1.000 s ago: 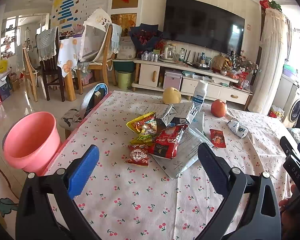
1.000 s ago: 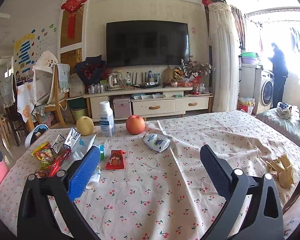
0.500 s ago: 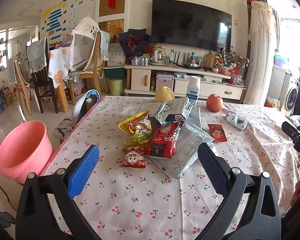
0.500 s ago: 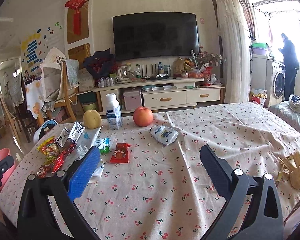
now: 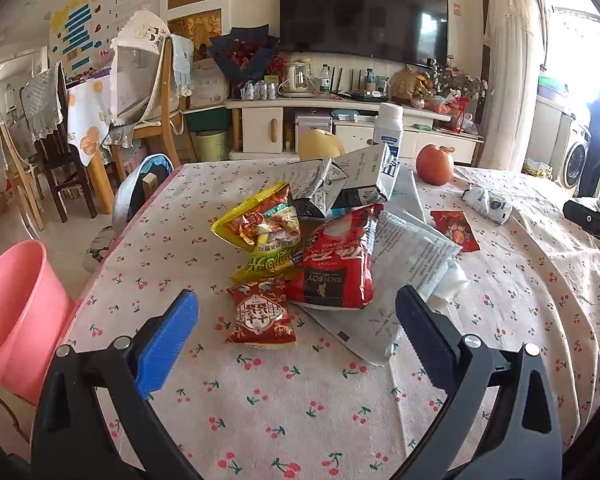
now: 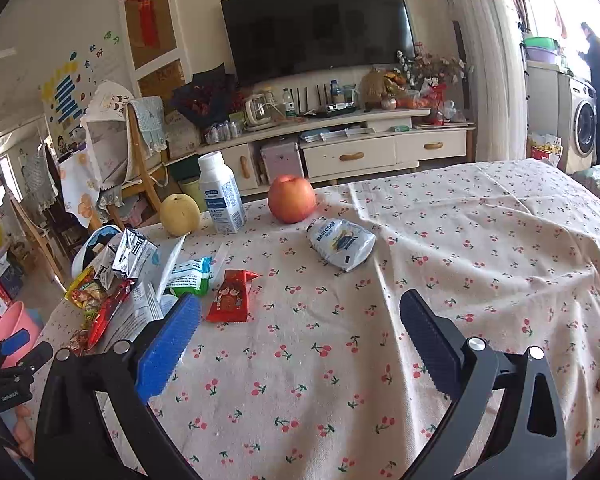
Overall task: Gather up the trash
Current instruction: 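Move both tools over the pile of snack wrappers on the table, then close the left gripper on the yellow chip bag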
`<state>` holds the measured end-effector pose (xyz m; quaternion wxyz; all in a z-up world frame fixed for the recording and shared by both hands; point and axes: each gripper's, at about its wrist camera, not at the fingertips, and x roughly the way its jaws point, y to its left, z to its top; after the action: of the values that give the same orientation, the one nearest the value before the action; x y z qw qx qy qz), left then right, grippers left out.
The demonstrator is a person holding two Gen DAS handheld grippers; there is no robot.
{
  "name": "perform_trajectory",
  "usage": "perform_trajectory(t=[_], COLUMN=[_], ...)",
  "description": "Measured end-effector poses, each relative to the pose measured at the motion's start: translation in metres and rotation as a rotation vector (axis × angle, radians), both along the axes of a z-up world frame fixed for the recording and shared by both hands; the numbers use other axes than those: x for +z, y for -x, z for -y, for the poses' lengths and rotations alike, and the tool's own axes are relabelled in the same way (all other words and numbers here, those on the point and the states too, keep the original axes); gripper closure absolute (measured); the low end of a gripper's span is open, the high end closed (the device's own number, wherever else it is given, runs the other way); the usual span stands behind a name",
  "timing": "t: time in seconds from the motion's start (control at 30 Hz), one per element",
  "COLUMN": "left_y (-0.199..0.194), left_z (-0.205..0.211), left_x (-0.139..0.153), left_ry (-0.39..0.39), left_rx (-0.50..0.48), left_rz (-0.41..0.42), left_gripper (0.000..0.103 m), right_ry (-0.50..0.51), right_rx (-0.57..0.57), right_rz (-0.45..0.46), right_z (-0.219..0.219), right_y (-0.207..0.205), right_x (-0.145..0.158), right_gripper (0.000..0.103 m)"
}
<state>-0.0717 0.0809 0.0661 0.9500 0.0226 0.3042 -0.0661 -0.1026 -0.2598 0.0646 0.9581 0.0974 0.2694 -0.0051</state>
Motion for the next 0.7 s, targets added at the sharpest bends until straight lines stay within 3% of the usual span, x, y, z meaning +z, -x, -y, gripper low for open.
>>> perform_trajectory(t=[0.27,0.57,0.7], left_y=[-0.042,-0.090,-0.109], left_z=[-0.037,-0.036,-0.037], left_x=[-0.006,-0.005,-0.008], left_ry=[0.145,0.009,0.002], left_rx=[-0.001,-0.009,-0.016], left_rz=[-0.053,-0.089,-0.146], left_gripper=[0.004,0.004,0.004], right_ry=[0.153,0.163,0.174], right_rx=[0.089,0.144,0.162], right_rz=[-0.033,-0.062,-0.075], right_z=[-0.016,-0.027,-0.029], right_y=[-0.064,-0.100,-0.111], right_x=[-0.006,-0.016,-0.021], right_gripper=[0.004,0.005,0.004])
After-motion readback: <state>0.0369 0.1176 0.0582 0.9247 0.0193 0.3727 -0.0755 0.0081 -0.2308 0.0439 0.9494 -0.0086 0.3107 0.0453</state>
